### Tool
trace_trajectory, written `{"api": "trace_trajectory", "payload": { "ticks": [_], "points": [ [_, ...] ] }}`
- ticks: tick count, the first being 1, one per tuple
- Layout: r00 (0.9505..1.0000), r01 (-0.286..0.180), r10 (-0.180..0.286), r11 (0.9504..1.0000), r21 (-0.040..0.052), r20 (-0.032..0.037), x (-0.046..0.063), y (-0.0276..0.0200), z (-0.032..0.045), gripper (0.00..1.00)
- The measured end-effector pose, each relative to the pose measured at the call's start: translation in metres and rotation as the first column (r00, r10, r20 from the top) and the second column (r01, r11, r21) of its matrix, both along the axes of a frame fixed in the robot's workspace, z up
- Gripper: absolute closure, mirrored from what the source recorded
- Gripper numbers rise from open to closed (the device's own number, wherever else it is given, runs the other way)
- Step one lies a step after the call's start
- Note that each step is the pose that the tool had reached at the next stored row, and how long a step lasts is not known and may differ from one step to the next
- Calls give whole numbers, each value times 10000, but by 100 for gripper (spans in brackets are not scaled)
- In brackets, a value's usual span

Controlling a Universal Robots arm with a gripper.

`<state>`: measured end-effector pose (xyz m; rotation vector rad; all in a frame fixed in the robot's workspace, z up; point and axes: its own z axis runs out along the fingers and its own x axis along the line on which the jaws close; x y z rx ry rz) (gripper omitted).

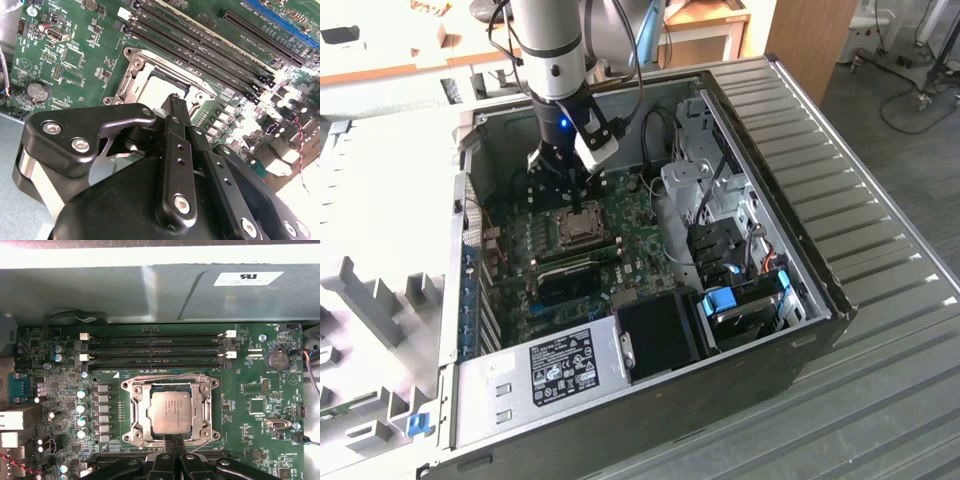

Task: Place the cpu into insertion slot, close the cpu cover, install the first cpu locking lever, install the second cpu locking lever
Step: 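Install the second cpu locking lever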

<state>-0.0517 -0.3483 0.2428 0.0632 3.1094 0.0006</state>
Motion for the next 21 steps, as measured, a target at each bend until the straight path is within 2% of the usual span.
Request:
{"api": "trace_trajectory", "payload": {
  "ticks": [5, 21],
  "points": [
    [10000, -1, 1, 10000, -4, -2, 0, -2, 5, 89],
    [10000, 0, 0, 10000, -4, -2, 0, -73, -1, 89]
  ]
}}
